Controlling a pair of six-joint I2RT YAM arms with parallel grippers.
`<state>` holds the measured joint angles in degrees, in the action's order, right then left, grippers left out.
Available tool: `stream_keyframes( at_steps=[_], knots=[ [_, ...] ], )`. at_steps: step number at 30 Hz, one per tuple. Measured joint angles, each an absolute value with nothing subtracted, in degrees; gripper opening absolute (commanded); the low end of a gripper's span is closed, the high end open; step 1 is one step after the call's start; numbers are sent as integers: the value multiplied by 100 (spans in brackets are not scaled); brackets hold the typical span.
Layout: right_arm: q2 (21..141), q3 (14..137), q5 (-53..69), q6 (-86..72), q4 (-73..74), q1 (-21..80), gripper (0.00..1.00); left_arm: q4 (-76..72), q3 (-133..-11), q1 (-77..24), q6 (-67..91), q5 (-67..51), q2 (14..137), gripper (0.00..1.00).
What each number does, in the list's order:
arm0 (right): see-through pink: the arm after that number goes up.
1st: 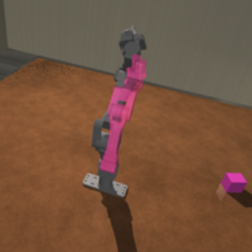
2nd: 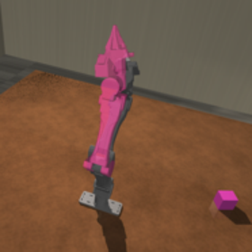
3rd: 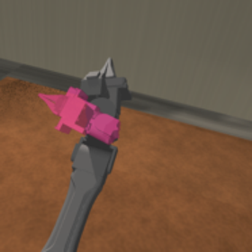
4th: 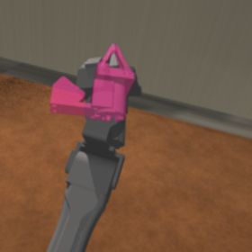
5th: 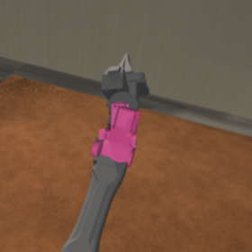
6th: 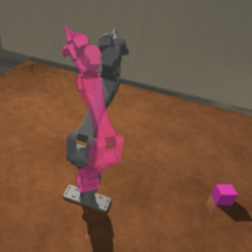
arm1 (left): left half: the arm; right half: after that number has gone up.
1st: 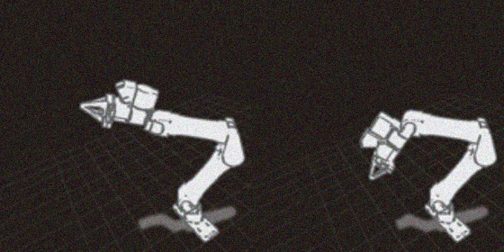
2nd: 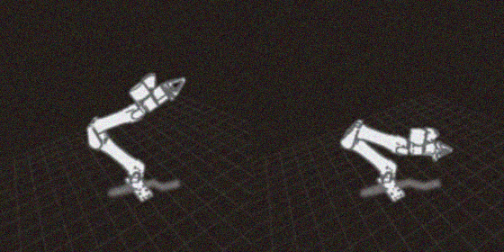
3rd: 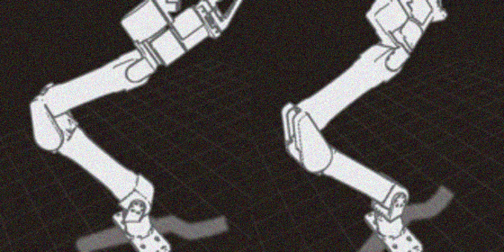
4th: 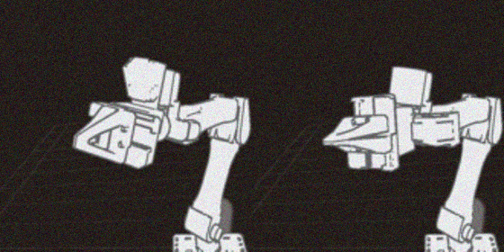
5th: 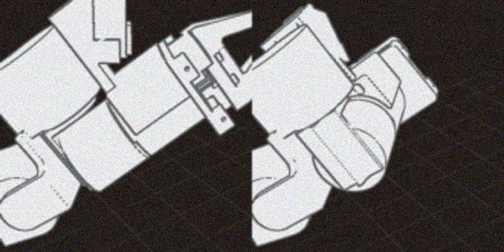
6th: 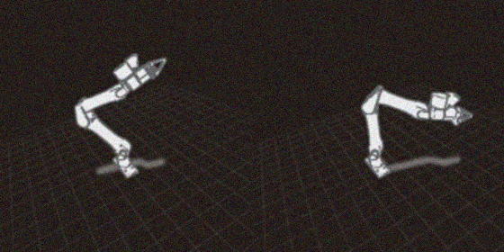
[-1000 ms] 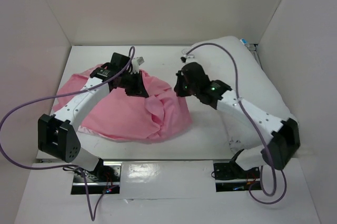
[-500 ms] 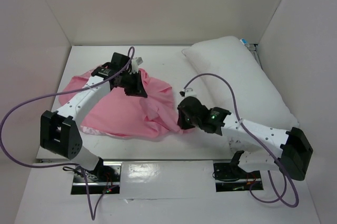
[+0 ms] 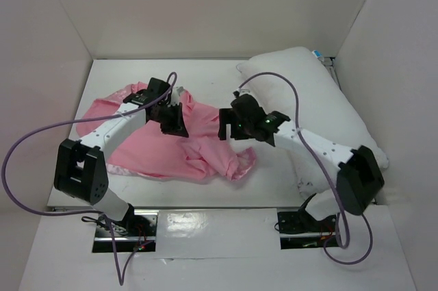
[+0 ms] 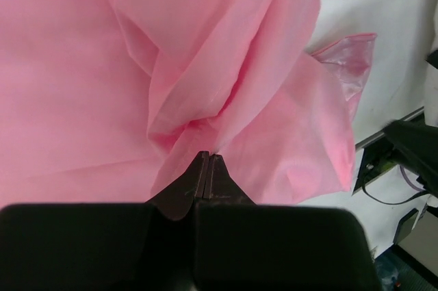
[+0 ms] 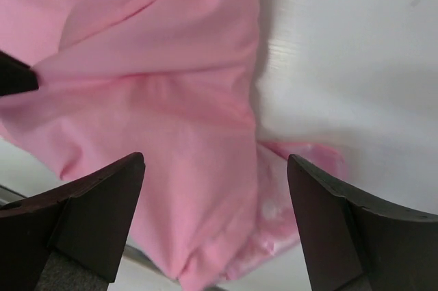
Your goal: Put the pillow into the pillowcase
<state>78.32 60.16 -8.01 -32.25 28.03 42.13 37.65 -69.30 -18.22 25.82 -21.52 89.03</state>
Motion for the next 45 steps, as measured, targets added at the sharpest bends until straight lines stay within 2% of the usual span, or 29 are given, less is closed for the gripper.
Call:
stream_keyframes(
  at_steps=[3,5,7,9,12,18,22,23,25,26,27,30,33,35,37,38,39,45],
  knots=[
    [8670,6383,-384,-3048,2576,4134,93,3776,-6847,-1813,2582,-2119,8899,0],
    [9080,6407,16,-2980,2456,4086,88,3767,-6847,-1813,2582,-2110,8868,0],
    [9295,6353,419,-2963,2359,4018,80,3765,-6847,-1813,2580,-2088,8825,0],
    [9323,6228,816,-2950,2246,3986,56,3763,-6847,-1813,2576,-2080,8783,0],
    [9319,6101,1181,-3020,2051,3972,0,3765,-6847,-1813,2574,-2069,8770,0],
    [8777,5896,950,-3157,2045,3951,0,3778,-6901,-1813,2571,-2060,8770,0],
    [8184,6086,318,-3162,2196,3896,0,3824,-7100,-1813,2571,-2053,8770,0],
    [8077,6152,233,-3142,2206,3848,12,3824,-7164,-1813,2569,-2053,8770,0],
    [7972,6263,239,-3118,2211,3704,53,3824,-7264,-1813,2569,-2051,8770,0],
    [7975,6285,303,-3079,2204,3640,65,3817,-7301,-1813,2569,-2051,8770,0],
    [8007,6283,373,-3033,2222,3581,74,3817,-7317,-1813,2569,-2049,8770,0],
    [8176,6066,716,-2908,2231,3614,75,3828,-7321,-1813,2571,-2045,8770,0],
    [8307,5695,1035,-2906,2320,3802,69,3837,-7319,-1813,2569,-2043,8770,0],
    [8388,5531,1221,-2893,2412,3957,57,3844,-7317,-1813,2569,-2038,8770,0],
    [8475,5487,1361,-2838,2451,4101,33,3850,-7317,-1813,2569,-2027,8770,0],
    [8525,5487,1398,-2803,2449,4171,6,3852,-7317,-1813,2571,-2021,8770,0],
    [8576,5489,1396,-2768,2453,4235,0,3854,-7317,-1813,2569,-2018,8770,0],
    [8527,5588,880,-2877,2617,4335,0,3859,-7317,-1813,2569,-2016,8770,0]
  ],
)
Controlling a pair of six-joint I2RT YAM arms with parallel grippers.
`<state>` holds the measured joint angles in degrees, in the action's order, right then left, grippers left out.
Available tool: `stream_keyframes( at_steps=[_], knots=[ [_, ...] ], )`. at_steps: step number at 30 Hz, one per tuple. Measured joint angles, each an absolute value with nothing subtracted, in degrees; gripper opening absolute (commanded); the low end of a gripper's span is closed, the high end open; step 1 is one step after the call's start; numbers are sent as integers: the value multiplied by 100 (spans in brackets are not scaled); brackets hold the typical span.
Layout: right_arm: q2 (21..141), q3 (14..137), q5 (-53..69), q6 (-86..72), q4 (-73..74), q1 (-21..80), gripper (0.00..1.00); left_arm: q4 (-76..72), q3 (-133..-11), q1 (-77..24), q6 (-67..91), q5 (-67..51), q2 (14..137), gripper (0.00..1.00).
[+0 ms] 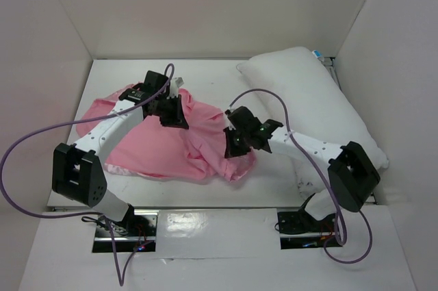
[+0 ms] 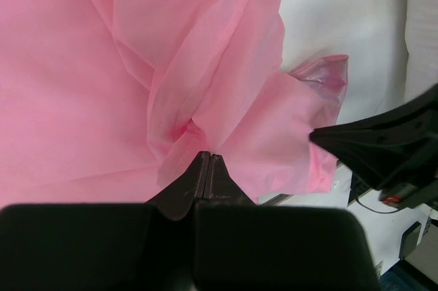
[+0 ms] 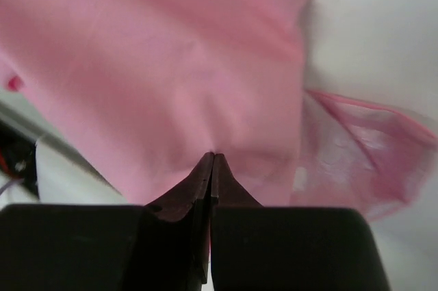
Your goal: Put the pillow into the pillowcase
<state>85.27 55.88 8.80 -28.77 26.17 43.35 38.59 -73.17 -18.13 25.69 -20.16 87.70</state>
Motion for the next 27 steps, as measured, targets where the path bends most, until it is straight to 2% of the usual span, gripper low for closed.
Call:
stream_keyframes(
  at_steps=[9,15,18,19,20,21,22,24,27],
  knots=[
    [7631,6543,-1636,-3214,3223,4335,0,3903,-7631,-1813,2609,-2145,8897,0],
    [7588,6976,-3170,-3170,3170,4230,0,3671,-8799,-1931,2856,-2355,9762,0],
    [7588,6976,-3406,-2982,3026,4023,0,3592,-9395,-2067,2908,-2390,10248,0],
    [7588,6976,-3297,-2899,2985,3905,9,3542,-9533,-2104,2912,-2397,10372,0],
    [7609,6976,-3044,-2818,2954,3736,28,3509,-9605,-2137,2908,-2408,10436,0],
    [7636,6978,-2753,-2749,2932,3575,56,3496,-9620,-2167,2908,-2418,10453,0],
    [7679,6978,-2355,-2672,2926,3417,77,3516,-9616,-2187,2897,-2429,10455,0],
    [7806,6879,-1632,-2523,2904,3166,93,3544,-9585,-2200,2880,-2436,10436,0],
    [7811,6346,-602,-2528,2875,3135,93,3492,-9098,-2193,2860,-2368,10182,0]
  ],
)
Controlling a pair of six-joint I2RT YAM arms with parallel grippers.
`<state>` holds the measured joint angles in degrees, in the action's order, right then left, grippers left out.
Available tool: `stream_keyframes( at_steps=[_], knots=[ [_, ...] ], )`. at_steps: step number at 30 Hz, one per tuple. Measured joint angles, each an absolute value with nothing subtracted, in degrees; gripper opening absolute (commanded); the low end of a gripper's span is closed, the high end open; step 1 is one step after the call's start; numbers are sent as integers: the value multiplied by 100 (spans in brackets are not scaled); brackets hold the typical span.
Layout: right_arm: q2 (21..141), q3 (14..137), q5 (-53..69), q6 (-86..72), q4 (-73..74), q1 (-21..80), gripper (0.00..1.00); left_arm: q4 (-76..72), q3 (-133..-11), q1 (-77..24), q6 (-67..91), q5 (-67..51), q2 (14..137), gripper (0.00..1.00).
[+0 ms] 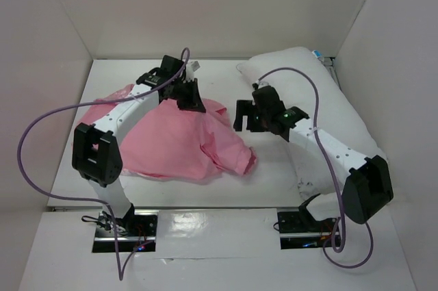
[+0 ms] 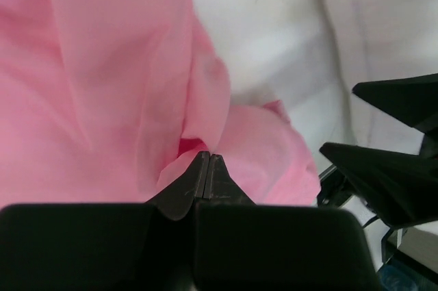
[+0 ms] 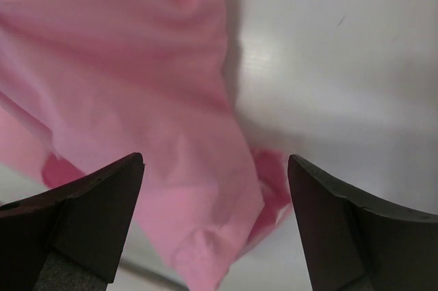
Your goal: Put the pillow into the pillowcase
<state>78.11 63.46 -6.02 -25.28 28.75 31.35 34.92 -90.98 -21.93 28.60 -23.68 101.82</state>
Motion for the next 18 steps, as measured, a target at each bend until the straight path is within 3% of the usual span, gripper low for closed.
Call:
stream_keyframes(
  at_steps=[8,18],
  knots=[
    [6866,4543,1144,-4012,2626,3151,97,3774,-7255,-2185,2849,-1911,8739,0],
    [6860,3688,2023,-5275,1500,3170,97,3892,-6917,-2185,2856,-1601,8455,0]
  ],
)
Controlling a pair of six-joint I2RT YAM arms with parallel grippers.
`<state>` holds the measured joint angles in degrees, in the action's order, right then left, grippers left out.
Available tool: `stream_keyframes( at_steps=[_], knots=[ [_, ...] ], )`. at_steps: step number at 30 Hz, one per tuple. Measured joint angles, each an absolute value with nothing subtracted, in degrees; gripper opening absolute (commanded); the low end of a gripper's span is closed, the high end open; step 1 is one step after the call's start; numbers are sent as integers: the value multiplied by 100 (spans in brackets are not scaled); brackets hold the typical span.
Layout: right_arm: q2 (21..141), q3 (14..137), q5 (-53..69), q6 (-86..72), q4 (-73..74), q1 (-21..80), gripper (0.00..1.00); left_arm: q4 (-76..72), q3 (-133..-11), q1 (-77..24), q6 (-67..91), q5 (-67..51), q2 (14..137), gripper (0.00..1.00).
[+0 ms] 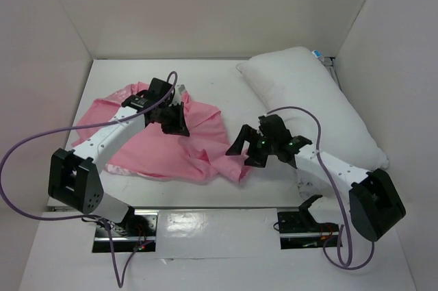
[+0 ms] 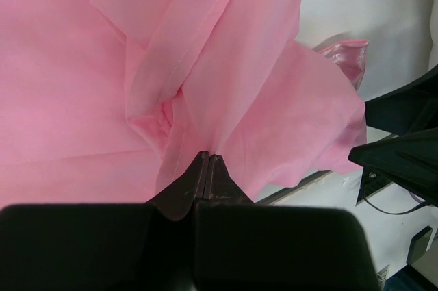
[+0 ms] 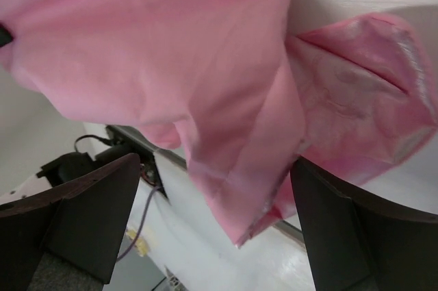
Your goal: Put the pillow into the pillowcase
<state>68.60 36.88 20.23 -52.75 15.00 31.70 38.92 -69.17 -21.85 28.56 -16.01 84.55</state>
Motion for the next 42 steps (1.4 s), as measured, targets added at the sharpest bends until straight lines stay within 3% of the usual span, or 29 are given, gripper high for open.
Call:
stream_keyframes(
  at_steps=[2,8,10,11,16,21,27,28,29,30,31,34,35,37,42],
  knots=[
    [6963,3625,2139,-5426,1205,3192,97,3900,-6919,-2185,2856,-1575,8455,0],
    [7074,3439,2281,-5712,497,3223,71,3948,-6945,-2185,2849,-1514,8455,0],
    [7260,3481,2196,-5730,301,3197,38,3957,-6949,-2185,2847,-1498,8455,0],
    [7391,3551,2110,-5706,296,3190,0,3959,-6952,-2185,2847,-1490,8455,0],
    [7760,4508,1046,-5424,928,3144,0,4029,-7039,-2165,2849,-1483,8455,0],
    [7260,5867,-292,-4453,1022,3214,0,4086,-7647,-2152,2853,-1542,8488,0],
    [6390,5961,-895,-3474,797,3387,0,3542,-8423,-2163,2895,-2080,8923,0],
    [6464,5916,-989,-3404,797,3369,4,3481,-8514,-2163,2895,-2128,9122,0],
    [6617,5867,-1048,-3398,805,3321,24,3481,-8639,-2163,2899,-2145,9341,7],
    [6858,5828,-1074,-3446,860,3264,52,3439,-8794,-2171,2904,-2167,9655,20],
    [7201,5833,-1074,-3479,963,3153,85,3428,-8982,-2189,2912,-2132,10007,53],
    [8302,5885,-1024,-3507,1452,2886,99,3573,-9627,-2202,2858,-2023,11063,75],
    [8495,5854,-1039,-3522,1662,2832,100,3618,-9734,-2202,2845,-1962,11292,88],
    [8495,5675,-1074,-3555,2034,2827,100,3785,-9664,-2206,2838,-1745,11408,95],
    [7284,5588,-1186,-3638,2379,2873,99,4101,-8997,-2064,2908,-768,10401,89]
  ],
)
